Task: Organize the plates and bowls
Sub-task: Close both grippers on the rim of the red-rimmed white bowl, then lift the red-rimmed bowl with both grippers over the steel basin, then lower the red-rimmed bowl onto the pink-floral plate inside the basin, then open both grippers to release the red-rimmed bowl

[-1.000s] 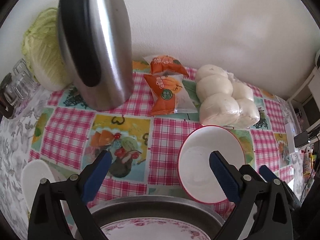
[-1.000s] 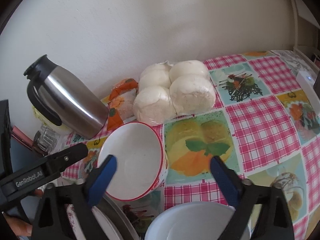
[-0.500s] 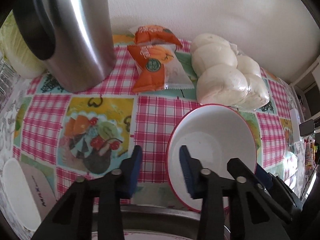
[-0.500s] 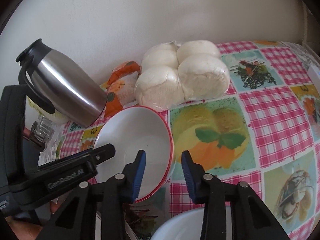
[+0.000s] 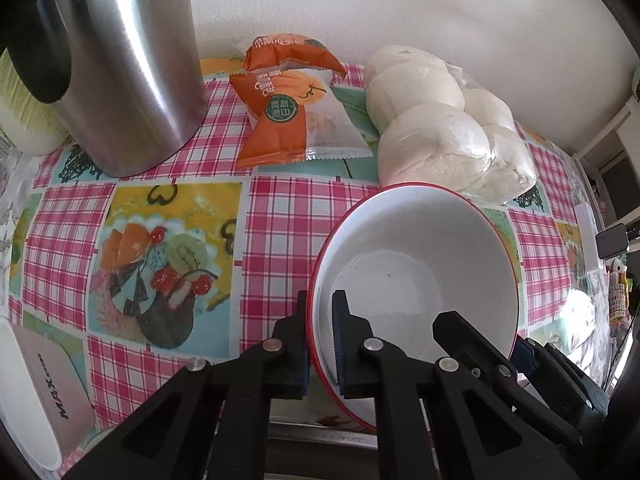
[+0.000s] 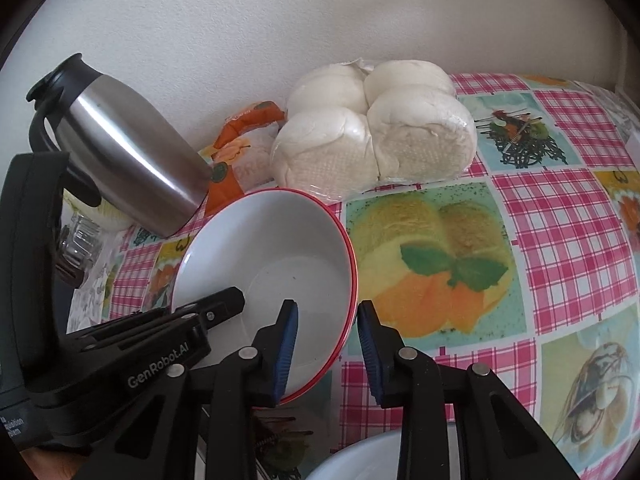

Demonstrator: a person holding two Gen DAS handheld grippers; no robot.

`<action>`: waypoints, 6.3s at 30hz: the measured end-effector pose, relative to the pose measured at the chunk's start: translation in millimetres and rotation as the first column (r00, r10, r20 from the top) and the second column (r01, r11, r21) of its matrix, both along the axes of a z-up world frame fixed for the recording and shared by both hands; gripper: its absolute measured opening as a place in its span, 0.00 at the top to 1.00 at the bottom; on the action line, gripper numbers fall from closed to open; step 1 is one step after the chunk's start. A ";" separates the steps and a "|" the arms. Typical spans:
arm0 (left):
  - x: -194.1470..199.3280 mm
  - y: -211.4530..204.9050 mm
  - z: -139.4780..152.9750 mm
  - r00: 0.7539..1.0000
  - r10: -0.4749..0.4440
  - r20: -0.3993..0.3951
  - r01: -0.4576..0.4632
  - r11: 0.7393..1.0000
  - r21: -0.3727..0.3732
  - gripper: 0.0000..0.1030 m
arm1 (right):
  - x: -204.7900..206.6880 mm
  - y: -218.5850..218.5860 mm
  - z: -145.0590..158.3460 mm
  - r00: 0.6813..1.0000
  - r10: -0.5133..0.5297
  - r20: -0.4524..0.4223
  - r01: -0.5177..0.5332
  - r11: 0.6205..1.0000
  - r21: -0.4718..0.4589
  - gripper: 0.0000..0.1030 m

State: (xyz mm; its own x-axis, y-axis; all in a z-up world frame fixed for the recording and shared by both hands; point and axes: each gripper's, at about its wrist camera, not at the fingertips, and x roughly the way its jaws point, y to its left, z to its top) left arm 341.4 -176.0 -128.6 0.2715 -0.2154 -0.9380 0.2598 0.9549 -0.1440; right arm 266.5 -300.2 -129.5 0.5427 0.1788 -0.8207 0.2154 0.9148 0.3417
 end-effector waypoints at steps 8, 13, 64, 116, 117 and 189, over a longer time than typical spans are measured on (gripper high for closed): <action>-14.7 -3.5 30.4 0.997 -0.005 0.079 0.008 0.999 -0.031 0.90 | -7.1 -4.8 14.8 0.999 -0.007 0.049 0.007 1.000 -0.002 0.68; -24.8 -6.0 56.6 0.991 -0.012 0.136 0.020 0.998 -0.055 0.90 | -14.2 -9.4 36.8 0.995 -0.014 0.097 0.015 1.000 -0.014 0.68; -187.8 140.0 116.0 0.950 0.279 0.140 -0.230 0.928 -0.293 0.90 | -154.9 124.4 132.7 0.977 0.183 0.113 -0.160 0.970 -0.186 0.68; -165.4 145.6 50.6 0.957 0.286 -0.039 -0.288 0.929 -0.233 0.88 | -124.5 125.8 53.9 0.978 0.184 -0.095 -0.192 0.978 -0.085 0.68; -165.2 145.1 50.2 0.957 0.287 -0.041 -0.288 0.929 -0.232 0.88 | -124.2 125.9 53.6 0.978 0.184 -0.097 -0.192 0.978 -0.085 0.68; -171.0 149.5 84.7 0.950 0.300 0.084 -0.277 0.937 -0.211 0.47 | -129.4 110.4 76.5 0.991 0.123 -0.053 -0.128 0.987 -0.100 0.60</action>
State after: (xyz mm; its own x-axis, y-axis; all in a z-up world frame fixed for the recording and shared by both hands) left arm 170.4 -26.5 -43.9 0.4510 -0.2868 -0.8452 0.0026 0.9474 -0.3201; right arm 137.0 -189.8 -53.0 0.4824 0.1566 -0.8619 0.1099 0.9653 0.2369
